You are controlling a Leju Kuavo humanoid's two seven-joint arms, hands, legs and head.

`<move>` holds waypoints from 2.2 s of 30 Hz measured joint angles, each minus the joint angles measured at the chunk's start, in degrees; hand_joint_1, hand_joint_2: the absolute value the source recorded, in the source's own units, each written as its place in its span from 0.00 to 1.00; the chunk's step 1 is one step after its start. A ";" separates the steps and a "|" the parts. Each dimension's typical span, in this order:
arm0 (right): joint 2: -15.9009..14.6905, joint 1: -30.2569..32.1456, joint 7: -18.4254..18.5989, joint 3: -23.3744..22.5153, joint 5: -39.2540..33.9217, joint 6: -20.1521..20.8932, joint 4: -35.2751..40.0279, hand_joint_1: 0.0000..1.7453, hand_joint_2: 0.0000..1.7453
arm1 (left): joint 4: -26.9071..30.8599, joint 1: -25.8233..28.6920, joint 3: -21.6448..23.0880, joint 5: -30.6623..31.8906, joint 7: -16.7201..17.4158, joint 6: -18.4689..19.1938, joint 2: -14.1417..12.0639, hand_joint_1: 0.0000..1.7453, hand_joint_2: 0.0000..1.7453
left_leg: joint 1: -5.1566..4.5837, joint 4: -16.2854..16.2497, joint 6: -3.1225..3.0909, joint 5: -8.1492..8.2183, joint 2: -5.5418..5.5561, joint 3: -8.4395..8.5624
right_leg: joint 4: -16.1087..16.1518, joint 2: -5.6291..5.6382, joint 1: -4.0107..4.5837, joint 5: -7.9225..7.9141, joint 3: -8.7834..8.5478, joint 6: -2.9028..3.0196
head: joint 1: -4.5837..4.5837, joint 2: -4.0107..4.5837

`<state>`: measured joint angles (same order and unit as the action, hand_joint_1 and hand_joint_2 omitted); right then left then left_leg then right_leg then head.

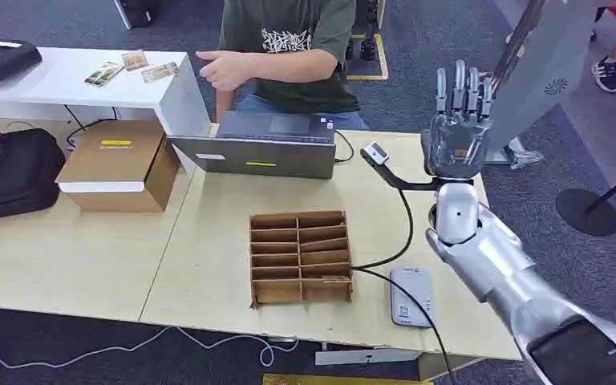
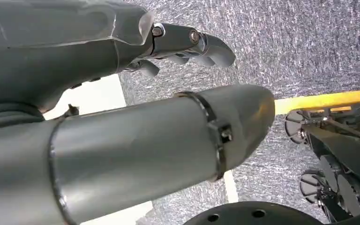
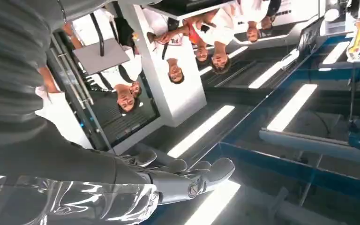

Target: Pass the card to the sensor for recognition and then transmit it.

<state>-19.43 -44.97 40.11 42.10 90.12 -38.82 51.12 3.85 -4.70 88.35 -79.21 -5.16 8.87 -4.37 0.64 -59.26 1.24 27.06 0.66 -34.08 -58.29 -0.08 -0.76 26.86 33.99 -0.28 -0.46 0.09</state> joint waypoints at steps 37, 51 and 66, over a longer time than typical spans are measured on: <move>-15.11 44.58 -0.07 -23.37 0.04 21.01 55.09 0.00 1.00 | -0.20 0.97 -0.13 -4.61 -1.73 0.90 1.20 0.00 0.00 | -0.02 0.02 -0.13 0.27 -0.01 -0.07 | 0.05 -0.06 -0.01 0.15 0.03 -0.09 | 0.00 -0.02; -11.61 47.69 -1.00 -19.84 0.04 25.20 62.54 0.00 1.00 | -1.16 1.41 -0.20 -5.66 -2.82 1.14 2.78 0.00 0.00 | -0.01 0.03 -0.12 0.27 -0.05 -0.04 | 0.04 -0.02 0.00 0.16 0.01 -0.09 | 0.00 -0.02; -2.38 45.53 -0.15 -1.35 0.02 35.78 57.07 0.00 1.00 | -1.66 1.48 -0.20 -6.23 -3.26 1.90 3.30 0.00 0.00 | 0.00 0.04 -0.12 0.26 -0.04 -0.04 | 0.03 -0.02 0.01 0.20 0.01 -0.05 | 0.00 0.00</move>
<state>-21.81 0.56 39.95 40.75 90.14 -3.04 108.19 2.19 -3.22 88.15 -85.44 -8.42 10.78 -1.07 0.64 -59.22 1.12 27.32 0.62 -34.12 -58.26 -0.10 -0.74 27.06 34.00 -0.32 -0.46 0.09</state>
